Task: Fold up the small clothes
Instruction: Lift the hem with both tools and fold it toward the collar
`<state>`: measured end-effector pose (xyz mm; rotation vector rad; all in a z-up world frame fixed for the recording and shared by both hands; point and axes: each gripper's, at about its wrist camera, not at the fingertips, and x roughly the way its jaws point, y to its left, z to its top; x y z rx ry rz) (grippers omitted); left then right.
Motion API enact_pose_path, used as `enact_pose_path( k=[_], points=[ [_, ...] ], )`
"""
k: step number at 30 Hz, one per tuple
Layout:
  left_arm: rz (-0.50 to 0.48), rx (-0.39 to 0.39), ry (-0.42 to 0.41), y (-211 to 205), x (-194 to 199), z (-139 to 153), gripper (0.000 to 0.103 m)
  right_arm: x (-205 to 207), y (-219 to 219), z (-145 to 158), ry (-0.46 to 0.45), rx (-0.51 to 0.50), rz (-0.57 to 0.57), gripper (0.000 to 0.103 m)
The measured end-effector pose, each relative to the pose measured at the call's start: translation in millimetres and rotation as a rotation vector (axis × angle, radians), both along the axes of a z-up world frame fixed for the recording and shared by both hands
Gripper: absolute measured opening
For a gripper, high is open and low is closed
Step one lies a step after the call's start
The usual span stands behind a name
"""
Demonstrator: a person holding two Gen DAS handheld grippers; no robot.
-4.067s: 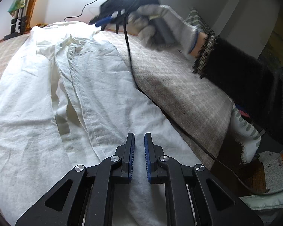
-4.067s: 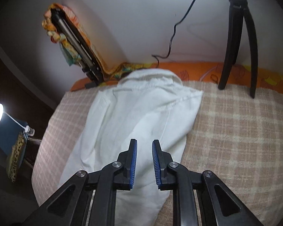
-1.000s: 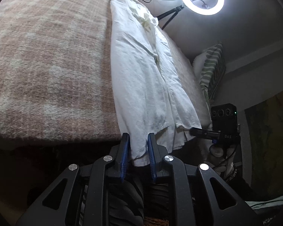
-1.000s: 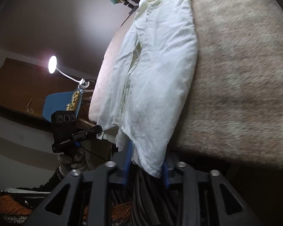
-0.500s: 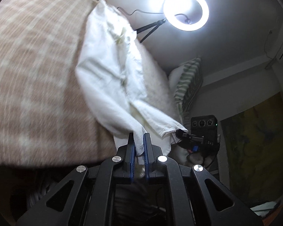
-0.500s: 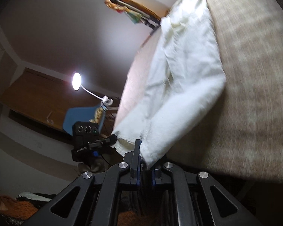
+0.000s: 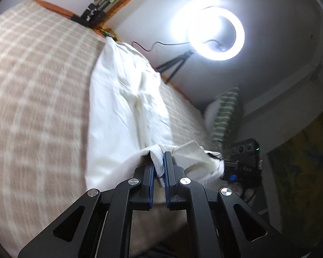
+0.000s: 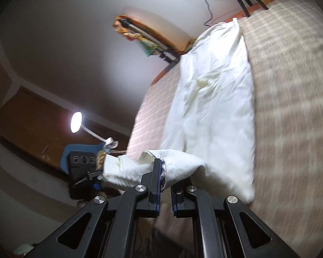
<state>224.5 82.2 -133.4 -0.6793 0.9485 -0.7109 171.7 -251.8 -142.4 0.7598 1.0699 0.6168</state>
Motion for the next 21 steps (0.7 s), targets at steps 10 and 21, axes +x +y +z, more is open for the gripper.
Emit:
enact_pose_path(
  k=[10,21],
  points=[
    [0.068,0.114,0.049,-11,54,-31,0.006,65,-6,-39,0.123,-0.158,-0.1,0.006],
    [0.08,0.126,0.069,-11,72,-26,0.024,70,-31,-49,0.176,-0.118,-0.182,0.036]
  ],
)
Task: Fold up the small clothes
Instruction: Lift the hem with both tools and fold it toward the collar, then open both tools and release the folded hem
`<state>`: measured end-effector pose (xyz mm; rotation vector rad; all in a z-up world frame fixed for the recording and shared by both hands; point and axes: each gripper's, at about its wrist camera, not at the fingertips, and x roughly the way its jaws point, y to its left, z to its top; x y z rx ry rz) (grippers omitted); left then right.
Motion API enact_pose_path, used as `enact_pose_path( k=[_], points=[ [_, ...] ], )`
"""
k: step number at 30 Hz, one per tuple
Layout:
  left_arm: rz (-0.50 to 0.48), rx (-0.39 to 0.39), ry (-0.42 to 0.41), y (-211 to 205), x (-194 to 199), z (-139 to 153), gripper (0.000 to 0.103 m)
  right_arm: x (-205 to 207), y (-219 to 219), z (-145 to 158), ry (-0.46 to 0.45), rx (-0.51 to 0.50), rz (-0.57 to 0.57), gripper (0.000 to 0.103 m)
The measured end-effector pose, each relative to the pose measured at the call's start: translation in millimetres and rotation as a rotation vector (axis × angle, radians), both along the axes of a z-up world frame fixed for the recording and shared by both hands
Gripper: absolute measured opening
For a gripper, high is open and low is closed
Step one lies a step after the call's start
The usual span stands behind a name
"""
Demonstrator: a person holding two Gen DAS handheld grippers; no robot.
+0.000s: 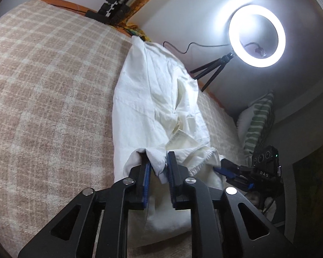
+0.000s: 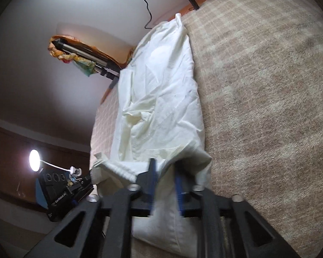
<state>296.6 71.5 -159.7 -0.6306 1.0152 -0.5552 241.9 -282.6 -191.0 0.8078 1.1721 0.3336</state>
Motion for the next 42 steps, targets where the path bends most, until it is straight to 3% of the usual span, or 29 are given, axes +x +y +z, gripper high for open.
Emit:
enact_pose_path(
  k=[1,2,3,7,11,14,17,20,22,24,27,28,32,42],
  points=[
    [0.007,-0.001,-0.014,3,-2,3,0.03,-2,-4,6,-0.029,0.011,-0.007,0.038],
    [0.022,0.013,-0.035,7,-4,8,0.045,-6,-8,11,-0.053,0.016,-0.007,0.038],
    [0.037,0.021,-0.055,11,-5,11,0.05,-8,-10,15,-0.067,0.016,-0.007,0.038],
    [0.052,-0.01,-0.059,24,-4,15,0.05,-21,-20,23,-0.082,-0.027,-0.005,0.038],
    [-0.02,0.057,-0.088,24,-22,9,0.048,-38,-16,21,-0.08,-0.078,0.041,0.038],
    [-0.064,0.069,-0.05,21,-32,-8,0.046,-45,-10,14,-0.073,-0.1,0.075,0.038],
    [-0.075,0.048,-0.034,14,-36,-17,0.035,-45,-3,4,-0.053,-0.111,0.09,0.034],
    [-0.074,0.095,-0.074,4,-35,-13,0.016,-44,8,4,-0.067,-0.169,0.105,0.017],
    [-0.043,0.2,-0.063,-3,-29,-18,0.016,-43,13,8,-0.087,-0.239,0.124,0.01],
    [-0.032,0.219,-0.036,-3,-23,-26,0.016,-40,15,5,-0.063,-0.292,0.137,0.01],
    [0.0,0.196,-0.036,5,-26,-26,0.019,-43,19,8,-0.076,-0.346,0.145,0.012],
    [0.007,0.19,-0.036,9,-28,-25,0.021,-46,18,10,-0.081,-0.35,0.139,0.018],
    [0.015,0.187,-0.039,21,-34,-20,0.031,-59,7,15,-0.079,-0.295,0.122,0.024],
    [0.016,0.201,-0.112,18,-59,7,0.031,-86,13,45,-0.16,-0.311,0.14,0.026]
  ],
)
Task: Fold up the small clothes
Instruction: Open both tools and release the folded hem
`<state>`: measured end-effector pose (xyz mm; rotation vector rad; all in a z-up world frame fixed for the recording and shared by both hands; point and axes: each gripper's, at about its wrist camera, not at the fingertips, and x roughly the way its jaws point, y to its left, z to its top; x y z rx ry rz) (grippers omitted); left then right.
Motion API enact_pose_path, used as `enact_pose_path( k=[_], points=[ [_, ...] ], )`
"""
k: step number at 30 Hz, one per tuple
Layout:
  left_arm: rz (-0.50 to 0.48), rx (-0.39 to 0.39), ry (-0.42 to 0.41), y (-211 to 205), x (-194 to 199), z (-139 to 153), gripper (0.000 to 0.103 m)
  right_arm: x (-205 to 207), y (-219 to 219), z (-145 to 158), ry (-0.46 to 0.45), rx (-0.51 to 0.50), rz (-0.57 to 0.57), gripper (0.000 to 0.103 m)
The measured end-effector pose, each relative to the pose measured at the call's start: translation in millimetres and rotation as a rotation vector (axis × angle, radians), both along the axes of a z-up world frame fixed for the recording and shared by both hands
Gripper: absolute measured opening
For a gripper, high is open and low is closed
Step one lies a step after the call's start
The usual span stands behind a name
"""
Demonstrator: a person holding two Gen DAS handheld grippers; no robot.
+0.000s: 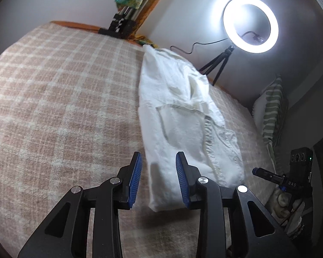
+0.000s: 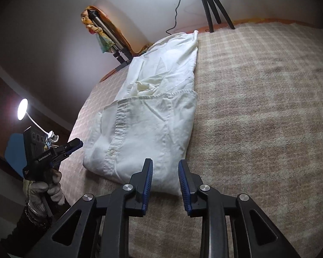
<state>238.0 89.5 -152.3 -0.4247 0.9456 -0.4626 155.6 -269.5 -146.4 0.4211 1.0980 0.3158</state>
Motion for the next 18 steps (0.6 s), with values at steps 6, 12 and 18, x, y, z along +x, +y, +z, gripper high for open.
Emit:
enact_pose_path(
  k=[6,12,18],
  points=[
    [-0.026,0.005,-0.077,-9,-17,42,0.031,-18,6,36,-0.073,-0.016,0.006,0.026],
    [-0.077,0.006,-0.135,-27,5,80,0.036,-14,1,64,-0.125,-0.023,0.002,0.026],
    [-0.158,0.004,-0.093,-75,83,85,0.036,36,-17,59,-0.121,-0.041,0.013,0.027]
  ],
)
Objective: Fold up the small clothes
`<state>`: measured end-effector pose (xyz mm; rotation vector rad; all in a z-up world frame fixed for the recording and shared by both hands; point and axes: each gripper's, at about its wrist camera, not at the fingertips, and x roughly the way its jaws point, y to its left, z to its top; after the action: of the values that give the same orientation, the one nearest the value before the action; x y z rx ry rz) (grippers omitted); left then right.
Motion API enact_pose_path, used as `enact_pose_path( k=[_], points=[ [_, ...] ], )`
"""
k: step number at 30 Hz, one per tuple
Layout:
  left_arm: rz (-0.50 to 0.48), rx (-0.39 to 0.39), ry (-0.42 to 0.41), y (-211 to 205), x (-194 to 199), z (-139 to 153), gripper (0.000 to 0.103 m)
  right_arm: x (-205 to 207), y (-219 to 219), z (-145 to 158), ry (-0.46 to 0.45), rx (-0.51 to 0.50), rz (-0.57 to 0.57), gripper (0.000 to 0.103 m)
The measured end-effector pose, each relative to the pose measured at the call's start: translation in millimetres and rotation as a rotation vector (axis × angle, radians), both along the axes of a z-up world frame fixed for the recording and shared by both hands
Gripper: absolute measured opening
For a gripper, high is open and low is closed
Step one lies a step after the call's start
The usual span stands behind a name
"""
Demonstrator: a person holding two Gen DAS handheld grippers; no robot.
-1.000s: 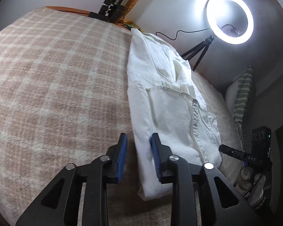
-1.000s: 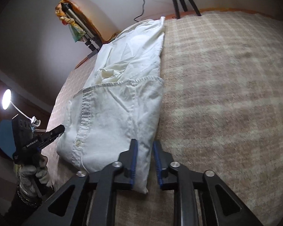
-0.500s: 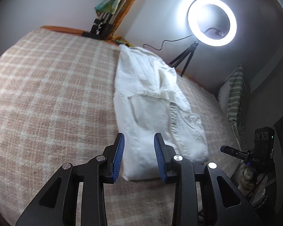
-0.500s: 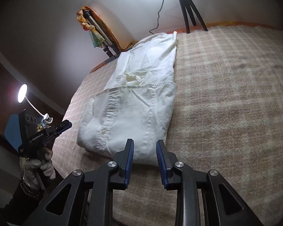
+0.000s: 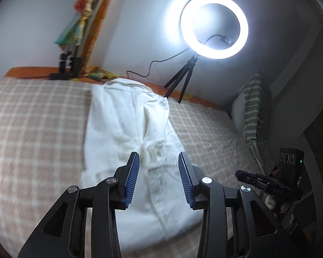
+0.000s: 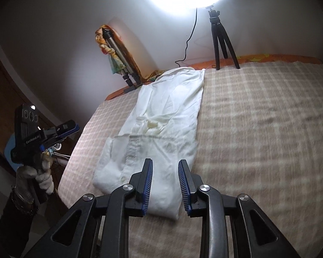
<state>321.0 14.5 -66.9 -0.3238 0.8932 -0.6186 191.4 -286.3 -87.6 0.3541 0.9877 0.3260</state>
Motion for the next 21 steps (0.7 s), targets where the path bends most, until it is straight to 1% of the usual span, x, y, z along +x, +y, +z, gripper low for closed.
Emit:
enact_pose_path(
  k=[2,3,6,9,11,14,15,18,21],
  points=[
    [-0.042,-0.001,0.031,-21,36,-5,0.036,25,-8,-6,0.002,0.012,-0.001,0.027],
    [-0.051,-0.005,0.044,-28,48,-7,0.036,37,-11,-10,0.006,0.021,-0.006,0.027],
    [-0.086,-0.007,0.089,-52,91,-23,0.036,77,-23,-31,0.034,0.067,-0.022,0.027],
    [-0.087,-0.031,0.159,-70,130,-53,0.036,112,-31,-55,0.063,0.11,-0.03,0.027],
    [-0.083,-0.035,0.201,-81,148,-71,0.036,133,-34,-72,0.08,0.147,-0.028,0.027],
    [-0.086,-0.036,0.251,-93,170,-96,0.036,158,-35,-94,0.1,0.191,-0.017,0.027],
    [-0.091,-0.032,0.257,-96,173,-99,0.036,164,-35,-100,0.105,0.205,-0.017,0.027],
    [-0.114,0.002,0.275,-106,184,-113,0.036,182,-37,-114,0.118,0.248,-0.013,0.027],
    [-0.121,-0.016,0.298,-111,189,-123,0.036,195,-36,-124,0.128,0.274,-0.004,0.027]
  ],
)
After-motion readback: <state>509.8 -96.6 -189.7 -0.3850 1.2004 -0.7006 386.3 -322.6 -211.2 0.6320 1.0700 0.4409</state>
